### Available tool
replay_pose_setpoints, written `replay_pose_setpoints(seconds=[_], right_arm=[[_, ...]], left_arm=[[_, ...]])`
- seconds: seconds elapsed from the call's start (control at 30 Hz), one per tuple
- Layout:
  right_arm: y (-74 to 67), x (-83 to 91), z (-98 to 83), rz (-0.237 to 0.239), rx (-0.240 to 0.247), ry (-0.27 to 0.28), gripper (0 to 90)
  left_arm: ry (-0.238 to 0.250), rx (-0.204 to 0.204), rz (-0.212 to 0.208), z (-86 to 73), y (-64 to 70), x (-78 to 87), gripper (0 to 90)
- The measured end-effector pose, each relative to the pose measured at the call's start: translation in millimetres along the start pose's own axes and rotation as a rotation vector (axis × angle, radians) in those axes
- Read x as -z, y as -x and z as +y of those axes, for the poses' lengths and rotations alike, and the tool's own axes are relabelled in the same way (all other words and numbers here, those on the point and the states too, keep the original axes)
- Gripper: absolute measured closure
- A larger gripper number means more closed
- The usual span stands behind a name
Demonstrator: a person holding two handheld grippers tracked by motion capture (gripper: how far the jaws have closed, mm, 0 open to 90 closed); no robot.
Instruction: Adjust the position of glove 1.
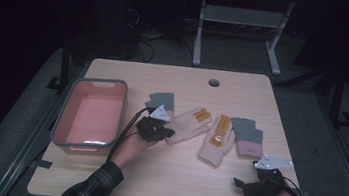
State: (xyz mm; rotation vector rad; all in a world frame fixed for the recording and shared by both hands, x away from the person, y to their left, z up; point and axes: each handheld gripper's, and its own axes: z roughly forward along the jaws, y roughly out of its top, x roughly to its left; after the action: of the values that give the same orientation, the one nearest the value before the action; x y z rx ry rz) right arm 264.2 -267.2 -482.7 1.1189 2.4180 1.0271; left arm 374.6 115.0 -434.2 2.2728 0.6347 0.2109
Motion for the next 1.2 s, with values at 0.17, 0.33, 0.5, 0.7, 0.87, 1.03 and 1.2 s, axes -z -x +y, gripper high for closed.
replay_pose_setpoints(seconds=[0.17, 0.33, 0.5, 0.7, 0.87, 1.03, 1.2], right_arm=[[0.0, 0.0, 0.0, 0.000, 0.000, 0.000, 3.2], [0.1, -0.4, 0.2, -0.002, -0.003, 0.001, 3.2], [0.2, -0.5, 0.4, -0.002, -0.002, 0.001, 3.3], [0.1, -0.5, 0.3, -0.002, -0.004, 0.001, 3.3], [0.1, -0.5, 0.3, -0.002, -0.004, 0.001, 3.3], [0.1, -0.5, 0.3, -0.002, -0.004, 0.001, 3.3], [0.1, -0.5, 0.3, -0.002, -0.004, 0.001, 3.3]], left_arm=[[0.003, -0.005, 0.012, 4.6, -7.6, -8.5, 89.4], [-0.043, 0.018, 0.016, -2.0, -19.6, -29.4, 89.5], [-0.038, 0.028, 0.003, -4.5, -21.5, -30.9, 89.6], [-0.054, 0.028, -0.019, -5.7, -20.5, -28.9, 89.7], [-0.074, 0.014, -0.024, -7.0, -16.0, -25.1, 89.7], [-0.071, 0.032, -0.052, -12.3, -10.7, -20.5, 89.7], [-0.085, 0.032, -0.082, -18.8, -3.7, -13.1, 89.7]])
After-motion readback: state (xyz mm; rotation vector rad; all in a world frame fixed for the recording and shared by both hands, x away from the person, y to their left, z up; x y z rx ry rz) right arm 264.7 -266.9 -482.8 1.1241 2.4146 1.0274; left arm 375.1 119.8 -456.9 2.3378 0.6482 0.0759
